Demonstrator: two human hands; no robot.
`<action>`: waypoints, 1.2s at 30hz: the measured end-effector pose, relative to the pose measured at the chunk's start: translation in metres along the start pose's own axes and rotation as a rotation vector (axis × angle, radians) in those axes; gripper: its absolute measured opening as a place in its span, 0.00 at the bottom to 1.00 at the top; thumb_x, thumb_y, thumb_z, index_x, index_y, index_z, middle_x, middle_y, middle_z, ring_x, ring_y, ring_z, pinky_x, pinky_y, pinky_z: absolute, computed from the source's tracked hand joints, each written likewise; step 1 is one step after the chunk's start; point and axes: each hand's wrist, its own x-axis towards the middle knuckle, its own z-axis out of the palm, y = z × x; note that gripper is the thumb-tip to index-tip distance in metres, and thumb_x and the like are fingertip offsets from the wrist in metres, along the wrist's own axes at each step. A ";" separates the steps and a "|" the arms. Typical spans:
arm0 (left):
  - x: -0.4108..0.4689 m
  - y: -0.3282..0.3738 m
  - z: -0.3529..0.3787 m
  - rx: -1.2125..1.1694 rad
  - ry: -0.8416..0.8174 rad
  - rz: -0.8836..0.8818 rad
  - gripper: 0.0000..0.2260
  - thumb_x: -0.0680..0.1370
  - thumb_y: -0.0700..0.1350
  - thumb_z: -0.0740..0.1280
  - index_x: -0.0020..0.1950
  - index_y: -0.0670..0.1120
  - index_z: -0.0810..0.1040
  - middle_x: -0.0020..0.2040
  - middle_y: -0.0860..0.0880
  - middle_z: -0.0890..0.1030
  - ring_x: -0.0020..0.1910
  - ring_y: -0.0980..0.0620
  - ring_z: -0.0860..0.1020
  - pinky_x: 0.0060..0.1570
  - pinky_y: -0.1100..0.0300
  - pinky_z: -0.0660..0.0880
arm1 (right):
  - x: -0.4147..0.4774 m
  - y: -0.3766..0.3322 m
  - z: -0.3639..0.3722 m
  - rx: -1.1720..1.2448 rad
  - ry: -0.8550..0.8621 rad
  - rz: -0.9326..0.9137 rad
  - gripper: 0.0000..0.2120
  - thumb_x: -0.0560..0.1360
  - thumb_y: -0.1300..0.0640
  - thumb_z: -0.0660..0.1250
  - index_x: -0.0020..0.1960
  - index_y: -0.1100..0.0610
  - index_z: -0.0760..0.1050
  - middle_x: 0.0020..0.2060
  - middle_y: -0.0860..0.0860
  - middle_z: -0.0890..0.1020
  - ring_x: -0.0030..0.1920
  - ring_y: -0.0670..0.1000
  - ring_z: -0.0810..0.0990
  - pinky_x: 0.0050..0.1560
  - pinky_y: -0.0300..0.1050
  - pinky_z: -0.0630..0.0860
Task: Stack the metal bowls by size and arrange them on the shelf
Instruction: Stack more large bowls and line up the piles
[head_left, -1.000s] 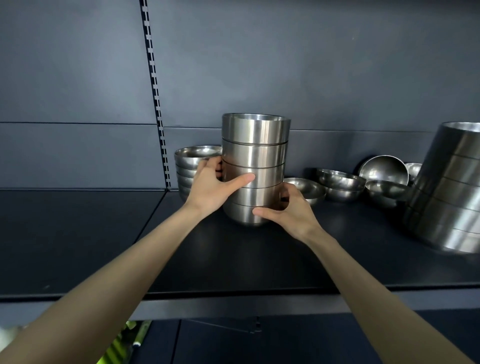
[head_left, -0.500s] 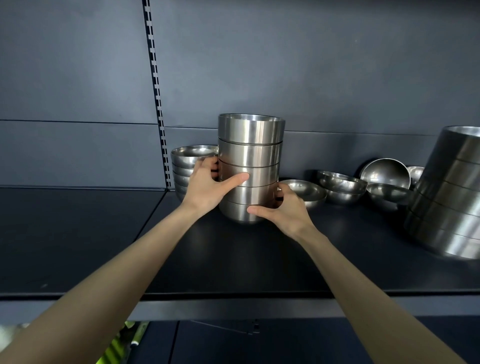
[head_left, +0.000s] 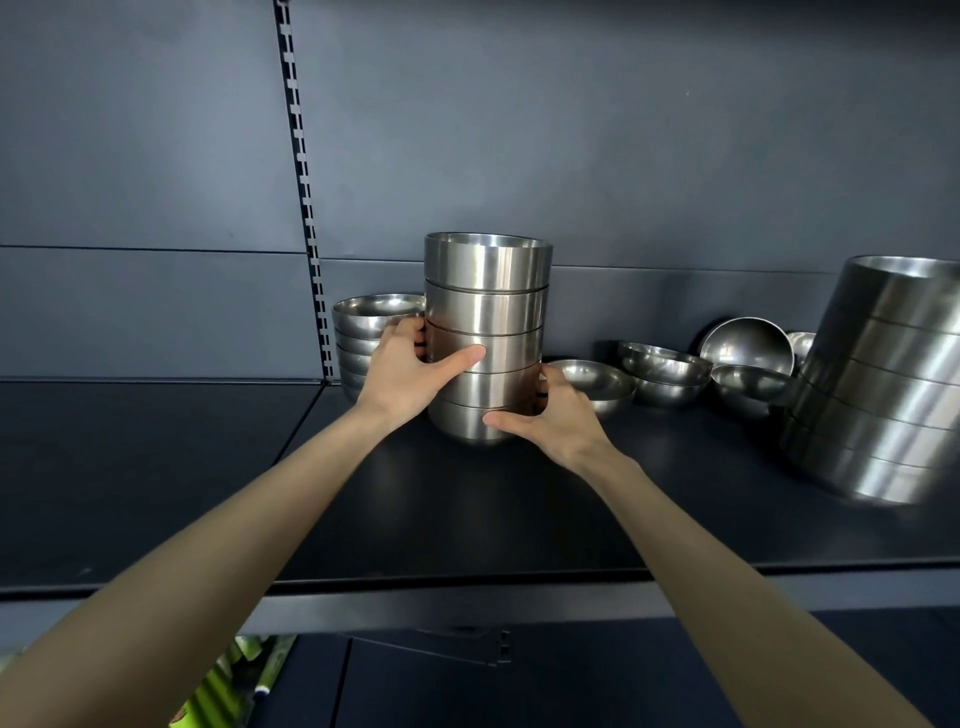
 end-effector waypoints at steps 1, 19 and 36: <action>-0.001 0.003 -0.001 0.009 -0.011 0.002 0.31 0.66 0.61 0.74 0.64 0.46 0.75 0.58 0.51 0.79 0.54 0.54 0.78 0.55 0.59 0.76 | -0.001 0.000 -0.001 -0.003 -0.007 0.000 0.44 0.60 0.39 0.78 0.70 0.53 0.67 0.63 0.49 0.77 0.63 0.52 0.75 0.65 0.54 0.73; -0.048 0.099 -0.017 0.635 -0.121 0.282 0.22 0.75 0.55 0.68 0.65 0.45 0.73 0.62 0.45 0.75 0.61 0.45 0.75 0.60 0.52 0.72 | -0.057 -0.020 -0.116 -0.459 0.069 -0.142 0.25 0.73 0.52 0.71 0.67 0.60 0.71 0.65 0.57 0.71 0.65 0.59 0.72 0.65 0.51 0.69; -0.193 0.229 0.138 0.843 -0.222 0.476 0.27 0.77 0.58 0.63 0.72 0.48 0.65 0.65 0.46 0.71 0.65 0.44 0.69 0.63 0.48 0.67 | -0.208 0.077 -0.308 -0.699 0.070 -0.164 0.27 0.76 0.53 0.68 0.72 0.56 0.66 0.73 0.55 0.63 0.69 0.59 0.68 0.66 0.55 0.69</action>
